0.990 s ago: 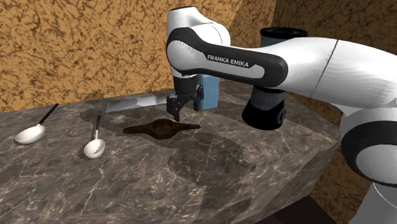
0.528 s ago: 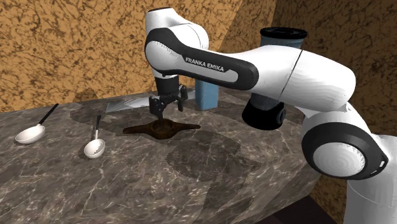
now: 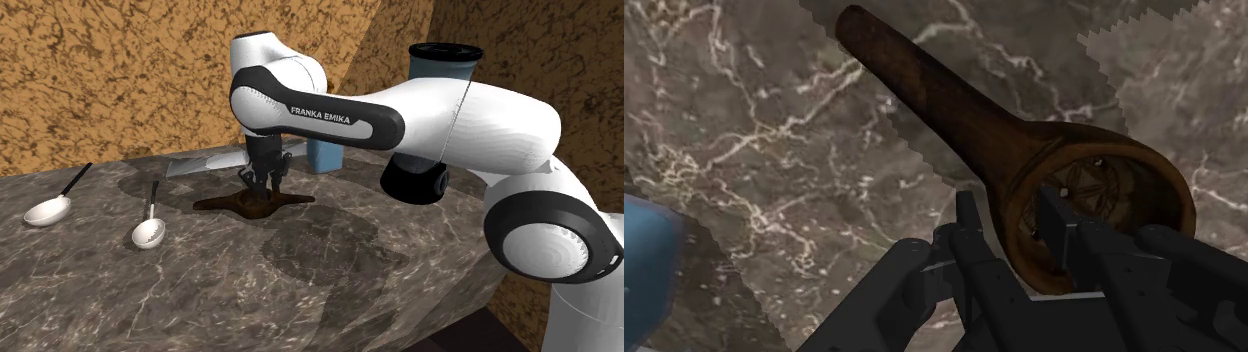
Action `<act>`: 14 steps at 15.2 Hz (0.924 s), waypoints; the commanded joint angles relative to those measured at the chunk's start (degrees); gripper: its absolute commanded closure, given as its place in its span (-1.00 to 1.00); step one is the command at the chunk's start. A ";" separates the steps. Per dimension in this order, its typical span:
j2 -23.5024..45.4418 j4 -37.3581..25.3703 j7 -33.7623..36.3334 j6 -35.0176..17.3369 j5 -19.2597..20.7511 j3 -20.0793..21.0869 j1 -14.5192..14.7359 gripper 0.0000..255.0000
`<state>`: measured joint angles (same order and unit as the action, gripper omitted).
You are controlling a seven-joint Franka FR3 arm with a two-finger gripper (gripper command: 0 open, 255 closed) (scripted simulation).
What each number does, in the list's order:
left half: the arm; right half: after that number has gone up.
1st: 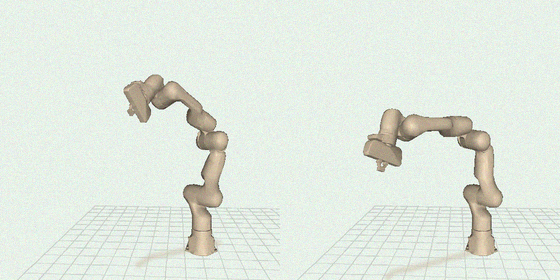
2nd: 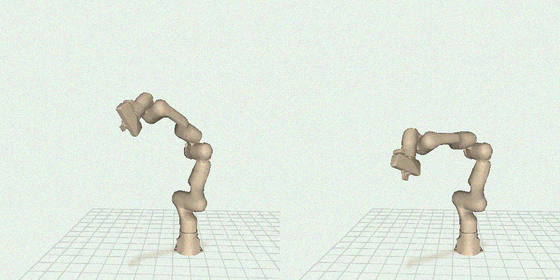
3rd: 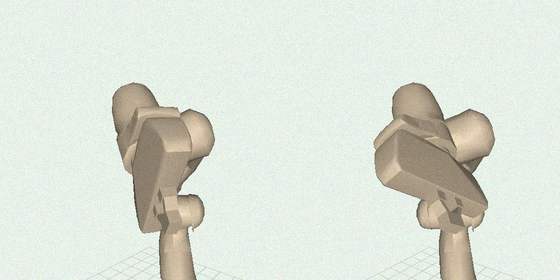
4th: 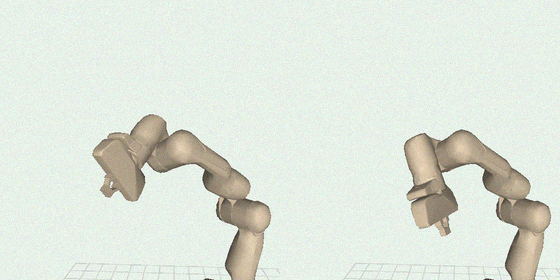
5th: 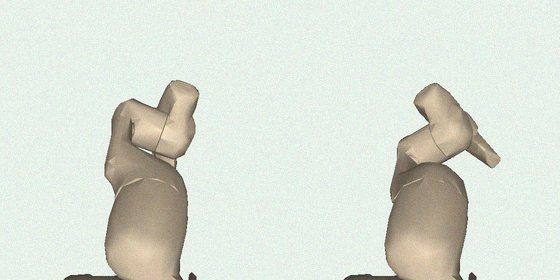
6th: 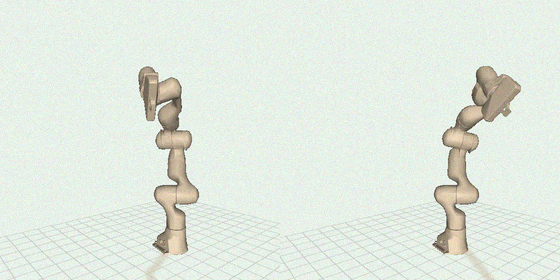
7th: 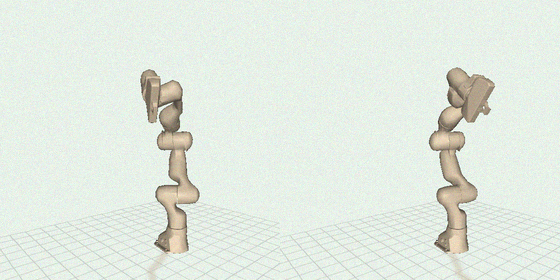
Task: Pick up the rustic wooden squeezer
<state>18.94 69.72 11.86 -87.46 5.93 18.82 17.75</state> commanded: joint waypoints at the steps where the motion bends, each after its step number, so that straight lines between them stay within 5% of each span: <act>1: -0.05 0.19 0.03 -0.15 -0.02 0.01 0.01 1.00; 8: -0.10 0.20 -0.08 -0.11 -0.05 -0.02 -0.08 1.00; 14: 2.55 -8.54 0.08 6.05 0.85 0.03 1.08 1.00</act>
<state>20.77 63.20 11.80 -82.74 6.52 18.82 18.47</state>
